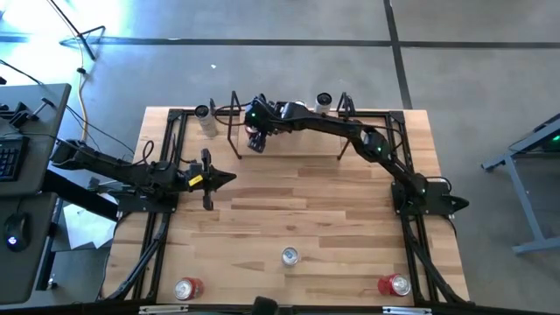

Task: Place canned beverage on shelf
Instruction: Put the right red soda can on the shelf

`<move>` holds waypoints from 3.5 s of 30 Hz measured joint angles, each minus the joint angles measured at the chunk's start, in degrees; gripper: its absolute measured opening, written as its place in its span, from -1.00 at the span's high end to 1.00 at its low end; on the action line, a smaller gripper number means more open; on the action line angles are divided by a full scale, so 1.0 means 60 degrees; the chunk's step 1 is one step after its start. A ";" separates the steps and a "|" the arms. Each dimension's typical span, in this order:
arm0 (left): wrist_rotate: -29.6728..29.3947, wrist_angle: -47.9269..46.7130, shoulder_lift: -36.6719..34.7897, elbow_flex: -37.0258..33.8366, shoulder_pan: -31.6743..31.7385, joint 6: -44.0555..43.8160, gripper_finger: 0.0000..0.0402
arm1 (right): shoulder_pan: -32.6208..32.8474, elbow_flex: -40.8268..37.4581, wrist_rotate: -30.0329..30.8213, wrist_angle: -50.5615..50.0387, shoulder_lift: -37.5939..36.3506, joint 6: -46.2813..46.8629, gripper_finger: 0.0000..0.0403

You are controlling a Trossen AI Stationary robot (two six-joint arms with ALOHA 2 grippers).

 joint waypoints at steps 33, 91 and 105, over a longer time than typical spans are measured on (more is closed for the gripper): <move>0.0353 -0.0150 0.0109 0.0011 0.0004 -0.0615 1.00 | 0.0749 0.0275 0.0556 -0.0308 -0.1207 -0.0735 -0.58; 0.0350 -0.0280 0.0102 0.0007 0.0000 -0.0110 1.00 | 0.0427 -0.3339 0.1023 0.3297 -0.1398 -0.1079 1.00; 0.0346 -0.0270 0.0102 0.0007 0.0002 -0.0099 1.00 | 0.0189 -0.3324 0.2503 0.2737 -0.1506 -0.0470 1.00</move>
